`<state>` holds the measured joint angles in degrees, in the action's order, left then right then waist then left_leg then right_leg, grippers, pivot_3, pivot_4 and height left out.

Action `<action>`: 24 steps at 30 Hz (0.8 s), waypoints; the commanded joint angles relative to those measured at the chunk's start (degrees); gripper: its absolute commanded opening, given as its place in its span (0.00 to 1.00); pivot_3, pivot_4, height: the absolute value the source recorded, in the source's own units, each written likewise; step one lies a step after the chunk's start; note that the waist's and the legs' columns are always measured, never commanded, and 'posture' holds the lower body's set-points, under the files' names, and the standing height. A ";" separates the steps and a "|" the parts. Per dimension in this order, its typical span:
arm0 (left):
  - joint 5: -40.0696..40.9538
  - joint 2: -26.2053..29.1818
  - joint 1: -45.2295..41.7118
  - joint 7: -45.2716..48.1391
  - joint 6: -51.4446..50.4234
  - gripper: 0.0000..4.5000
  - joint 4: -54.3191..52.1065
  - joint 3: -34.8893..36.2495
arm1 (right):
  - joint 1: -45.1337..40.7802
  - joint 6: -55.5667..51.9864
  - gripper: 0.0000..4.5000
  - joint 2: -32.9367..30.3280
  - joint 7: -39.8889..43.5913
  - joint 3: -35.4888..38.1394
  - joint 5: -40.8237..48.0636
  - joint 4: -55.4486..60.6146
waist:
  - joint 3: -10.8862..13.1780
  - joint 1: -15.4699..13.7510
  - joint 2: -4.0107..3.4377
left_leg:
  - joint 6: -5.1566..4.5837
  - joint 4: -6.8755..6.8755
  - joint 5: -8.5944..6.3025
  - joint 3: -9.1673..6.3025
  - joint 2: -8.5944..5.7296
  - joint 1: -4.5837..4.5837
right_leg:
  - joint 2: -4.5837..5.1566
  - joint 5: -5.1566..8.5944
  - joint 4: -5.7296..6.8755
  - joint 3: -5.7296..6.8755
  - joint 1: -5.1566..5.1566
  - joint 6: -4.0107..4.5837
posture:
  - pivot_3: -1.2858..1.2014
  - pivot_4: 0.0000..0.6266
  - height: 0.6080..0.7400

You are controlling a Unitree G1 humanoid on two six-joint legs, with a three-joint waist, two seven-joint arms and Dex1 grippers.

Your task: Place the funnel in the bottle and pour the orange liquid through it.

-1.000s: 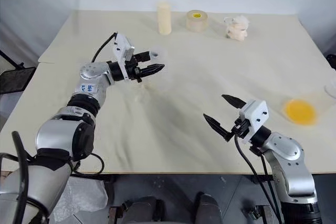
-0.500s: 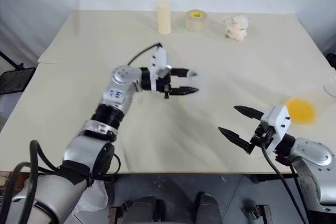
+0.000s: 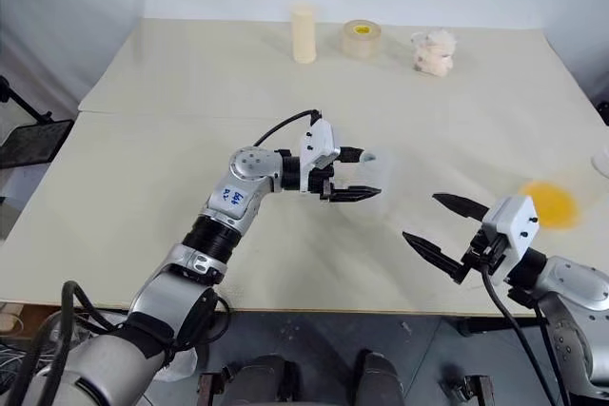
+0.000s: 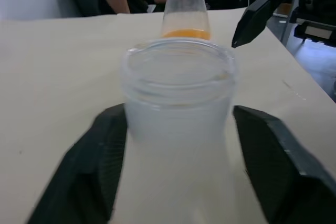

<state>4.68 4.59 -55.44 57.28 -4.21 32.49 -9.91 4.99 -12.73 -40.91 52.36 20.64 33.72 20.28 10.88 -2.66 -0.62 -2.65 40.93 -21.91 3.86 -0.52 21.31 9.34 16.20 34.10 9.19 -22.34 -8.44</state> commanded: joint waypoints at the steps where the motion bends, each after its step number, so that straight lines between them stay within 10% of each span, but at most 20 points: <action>1: 1.69 0.47 0.07 -0.02 -3.98 0.99 -3.57 0.18 | -0.04 1.10 1.00 0.46 -0.40 1.45 0.80 2.19 | 0.00 -0.19 0.00 | 0.00 0.01 0.00 0.00 0.00 0.00 | 0.00 0.00 0.01 -0.01 0.00 0.00 | 0.52 0.24 1.00; 24: 9.10 11.81 5.06 3.41 -17.40 0.99 -19.51 4.05 | -1.36 1.76 1.00 0.89 -0.10 0.55 0.21 1.21 | -0.02 0.01 -0.03 | 0.00 0.04 0.00 -0.07 0.04 -0.01 | 0.00 0.00 0.11 -0.04 -0.04 0.00 | 0.52 0.24 1.00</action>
<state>11.37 14.47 -50.97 59.84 -20.64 16.84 -8.85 3.03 -11.33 -40.16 52.12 20.41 33.13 20.05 10.86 -2.64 -0.65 -2.65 40.98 -21.91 3.75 -0.46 21.29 9.34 16.20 34.23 9.14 -22.38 -8.44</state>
